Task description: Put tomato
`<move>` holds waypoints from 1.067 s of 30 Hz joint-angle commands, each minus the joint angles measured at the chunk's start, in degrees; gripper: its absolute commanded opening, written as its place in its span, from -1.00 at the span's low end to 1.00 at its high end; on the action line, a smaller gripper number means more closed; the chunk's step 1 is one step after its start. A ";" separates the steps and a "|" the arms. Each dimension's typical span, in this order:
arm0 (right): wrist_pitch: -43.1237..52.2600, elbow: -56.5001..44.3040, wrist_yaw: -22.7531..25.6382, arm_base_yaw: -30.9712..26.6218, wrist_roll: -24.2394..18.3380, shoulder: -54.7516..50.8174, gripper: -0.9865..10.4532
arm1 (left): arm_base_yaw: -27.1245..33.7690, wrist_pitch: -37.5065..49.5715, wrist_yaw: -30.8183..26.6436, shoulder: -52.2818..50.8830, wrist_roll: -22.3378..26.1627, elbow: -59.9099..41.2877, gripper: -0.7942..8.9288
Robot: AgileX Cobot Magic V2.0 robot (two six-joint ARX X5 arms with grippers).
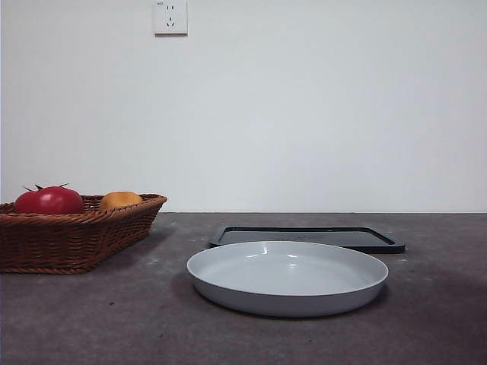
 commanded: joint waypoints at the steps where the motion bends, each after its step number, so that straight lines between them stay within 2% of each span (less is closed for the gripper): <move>1: 3.39 0.68 -0.17 -0.07 6.29 -0.13 -0.81 | 0.04 -0.31 0.68 -0.11 -1.79 1.79 -0.81; 4: 3.23 2.97 -0.17 -0.02 12.11 -0.11 -0.81 | 0.04 -0.35 0.68 0.17 -2.51 5.09 -0.81; 8: 3.02 7.13 -0.57 -0.02 18.64 -0.09 -0.81 | 0.04 -0.35 0.63 1.95 -6.12 10.40 -0.81; 13: 0.07 13.86 -0.90 -0.02 23.26 0.87 -0.81 | 0.04 -1.60 0.70 6.95 -6.93 18.60 -0.81; 15: -1.73 16.76 -3.15 -0.02 24.81 2.23 -0.81 | 0.04 -3.74 1.14 9.55 -7.61 22.27 -0.81; 25: -19.17 32.46 -18.71 -0.02 25.64 15.41 -0.81 | 0.04 -17.09 15.41 24.06 -9.07 39.32 -0.81; 32: -27.28 40.17 -29.55 0.00 19.98 23.74 -0.81 | 0.02 -23.26 29.59 32.06 -9.22 44.48 -0.81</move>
